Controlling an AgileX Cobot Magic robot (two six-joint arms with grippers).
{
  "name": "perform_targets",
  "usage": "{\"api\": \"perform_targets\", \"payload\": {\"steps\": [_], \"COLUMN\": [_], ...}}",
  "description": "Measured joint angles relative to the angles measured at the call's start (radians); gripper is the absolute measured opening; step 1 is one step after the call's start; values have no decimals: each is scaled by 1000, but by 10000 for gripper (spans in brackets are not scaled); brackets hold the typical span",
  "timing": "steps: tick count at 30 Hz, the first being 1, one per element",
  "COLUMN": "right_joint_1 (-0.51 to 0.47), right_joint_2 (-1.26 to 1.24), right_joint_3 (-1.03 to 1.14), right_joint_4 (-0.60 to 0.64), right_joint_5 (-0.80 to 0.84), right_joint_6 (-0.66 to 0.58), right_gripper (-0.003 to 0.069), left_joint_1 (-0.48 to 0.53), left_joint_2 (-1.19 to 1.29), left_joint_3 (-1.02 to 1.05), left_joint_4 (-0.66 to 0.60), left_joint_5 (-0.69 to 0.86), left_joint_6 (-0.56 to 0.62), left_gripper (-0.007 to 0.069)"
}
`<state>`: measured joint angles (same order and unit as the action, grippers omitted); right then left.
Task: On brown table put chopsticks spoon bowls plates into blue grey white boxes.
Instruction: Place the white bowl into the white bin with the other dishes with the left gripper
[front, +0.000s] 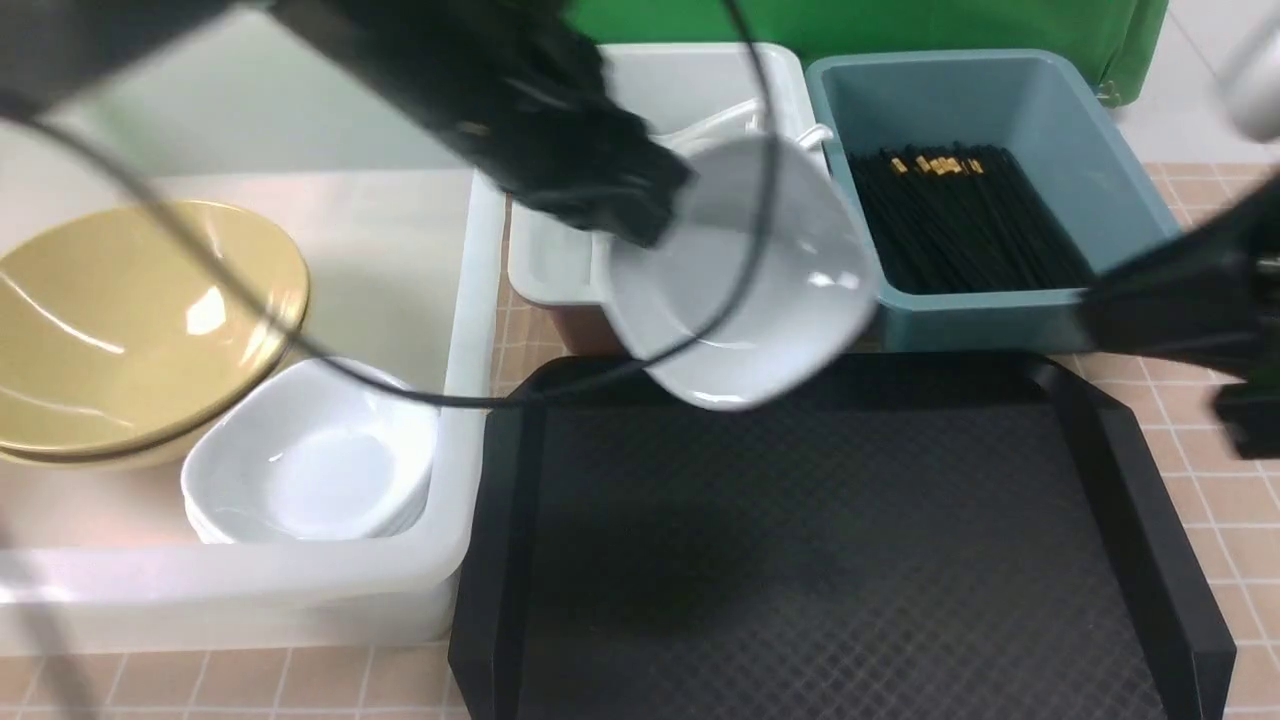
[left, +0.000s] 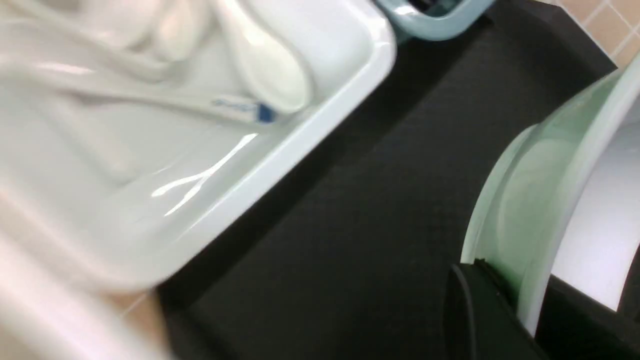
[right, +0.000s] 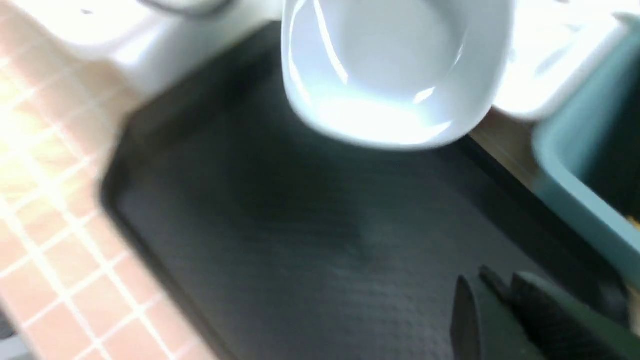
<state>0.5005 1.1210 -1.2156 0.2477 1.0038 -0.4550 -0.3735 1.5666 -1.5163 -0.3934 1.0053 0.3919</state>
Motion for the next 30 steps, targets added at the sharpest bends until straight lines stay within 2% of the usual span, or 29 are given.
{"api": "perform_targets", "payload": {"steps": [8,13,26,30], "right_joint_1": [264,316,318,318], "right_joint_2": [308,441,483,485], "right_joint_3": [-263,-450,-506,-506], "right_joint_4": [-81,-141,-190,-190], "right_joint_5": [14,79,117,118], "right_joint_6": [-25,-42,-47,-47], "right_gripper": [107,107,107,107], "left_joint_1": [265,392,416,416], "left_joint_2": [-230,-257,-178,-144], "left_joint_3": [240,319,435,436], "left_joint_4": [193,231,207,206], "left_joint_5": [2,7,-93,-100], "left_joint_6": [-113,-130,-119,-119], "left_gripper": [5,5,9,50]}}
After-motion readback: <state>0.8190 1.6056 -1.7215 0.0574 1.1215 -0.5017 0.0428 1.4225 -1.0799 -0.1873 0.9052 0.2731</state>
